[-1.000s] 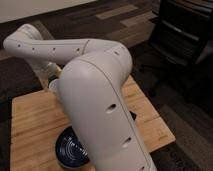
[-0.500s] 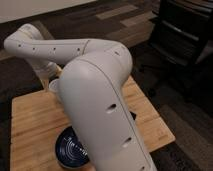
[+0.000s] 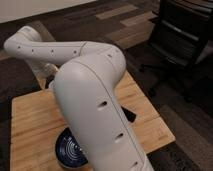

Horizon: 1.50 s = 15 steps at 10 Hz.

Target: Pick up the ceramic cup

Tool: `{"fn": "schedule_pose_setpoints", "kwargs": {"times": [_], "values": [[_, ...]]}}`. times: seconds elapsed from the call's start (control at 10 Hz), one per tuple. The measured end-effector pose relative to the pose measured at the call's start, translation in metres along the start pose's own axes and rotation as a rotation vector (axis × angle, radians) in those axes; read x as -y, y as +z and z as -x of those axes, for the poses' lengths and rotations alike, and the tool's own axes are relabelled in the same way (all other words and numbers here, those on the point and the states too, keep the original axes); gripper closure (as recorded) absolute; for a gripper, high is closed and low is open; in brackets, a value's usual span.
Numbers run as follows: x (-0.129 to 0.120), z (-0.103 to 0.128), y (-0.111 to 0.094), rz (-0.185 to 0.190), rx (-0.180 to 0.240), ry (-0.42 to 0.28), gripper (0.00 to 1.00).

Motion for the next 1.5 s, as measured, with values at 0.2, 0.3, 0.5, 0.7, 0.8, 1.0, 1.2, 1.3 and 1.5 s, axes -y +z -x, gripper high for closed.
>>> {"fn": "schedule_pose_setpoints", "kwargs": {"times": [0.2, 0.3, 0.5, 0.7, 0.8, 1.0, 1.2, 1.3, 1.5], "values": [[-0.02, 0.009, 0.013, 0.035, -0.01, -0.025, 0.35], [-0.025, 0.01, 0.023, 0.05, -0.021, -0.024, 0.35], [-0.025, 0.013, 0.045, 0.078, -0.039, -0.016, 0.35], [-0.027, 0.018, 0.059, 0.099, -0.032, -0.035, 0.35], [-0.03, 0.015, 0.069, 0.106, -0.044, -0.049, 0.42], [-0.026, 0.011, 0.072, 0.088, -0.059, -0.054, 0.7], [-0.016, 0.009, 0.065, 0.046, -0.061, -0.045, 0.97], [-0.012, 0.006, 0.059, 0.016, -0.073, -0.05, 1.0], [-0.001, 0.01, 0.03, -0.045, -0.062, -0.049, 1.0]]}}
